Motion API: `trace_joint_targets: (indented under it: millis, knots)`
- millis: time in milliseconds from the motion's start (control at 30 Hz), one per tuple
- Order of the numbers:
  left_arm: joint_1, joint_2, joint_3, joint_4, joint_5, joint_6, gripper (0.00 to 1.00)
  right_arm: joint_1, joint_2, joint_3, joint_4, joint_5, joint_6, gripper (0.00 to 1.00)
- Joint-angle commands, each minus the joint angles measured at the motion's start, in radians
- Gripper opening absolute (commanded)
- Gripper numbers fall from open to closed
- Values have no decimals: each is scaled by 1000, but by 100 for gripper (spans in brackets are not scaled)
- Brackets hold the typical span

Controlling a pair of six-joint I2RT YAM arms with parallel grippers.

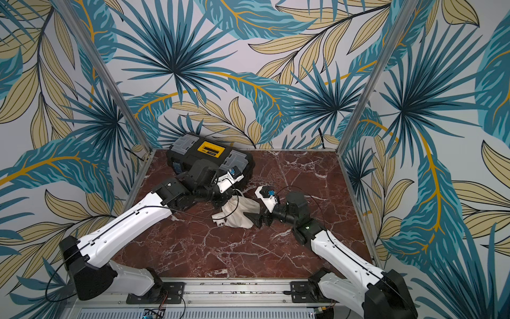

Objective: Close the soil bag
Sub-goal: Frap the soil bag at the center of the board, then pick up the soil bag from the center of the board.

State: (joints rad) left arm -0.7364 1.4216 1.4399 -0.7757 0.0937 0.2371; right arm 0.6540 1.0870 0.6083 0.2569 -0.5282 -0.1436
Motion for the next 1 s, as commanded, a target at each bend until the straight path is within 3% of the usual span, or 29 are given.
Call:
trace_joint_targets:
  millis: [0,633,967]
  knots:
    - [-2,-1,38,3,5,0,0,0,51,35,36,-64,-89,99]
    - [-2,34,87,16,-2,-10,0,19,235,83,158,-116,-129,99]
    - [-2,39,93,21,-19,-12,0,30,279,82,183,-114,-120,94]
